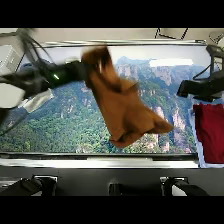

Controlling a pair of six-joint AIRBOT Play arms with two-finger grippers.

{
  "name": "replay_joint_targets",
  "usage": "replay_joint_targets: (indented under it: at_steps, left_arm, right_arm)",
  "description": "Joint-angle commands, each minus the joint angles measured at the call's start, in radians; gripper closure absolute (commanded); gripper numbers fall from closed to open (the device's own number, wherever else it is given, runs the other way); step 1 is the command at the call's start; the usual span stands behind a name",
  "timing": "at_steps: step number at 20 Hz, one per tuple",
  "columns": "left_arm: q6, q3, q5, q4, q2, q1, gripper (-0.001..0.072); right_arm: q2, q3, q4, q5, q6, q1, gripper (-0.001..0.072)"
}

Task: Fold the clothes and pants, and hang the long-sleeved shirts on hangers.

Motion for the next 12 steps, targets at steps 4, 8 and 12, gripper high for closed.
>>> replay_joint_targets:
  at_steps: [4,8,12]
  left_arm:
    - [-0.082,-0.447,-0.143,0.068,-0.073,0.125,0.0681]
    - [-0.079,-0.513,-0.144,0.045,-0.074,0.172,0.0681]
    - [-0.052,-0.501,-0.164,0.042,-0.072,0.211,0.0298]
  right_arm:
    - [0.006,-0.344,0.141,-0.114,-0.035,0.000,0.0024]
    - [0.006,-0.443,0.141,-0.238,-0.028,0.000,0.0025]
    - [-0.077,-0.445,0.156,-0.280,0.000,0.000,0.0023]
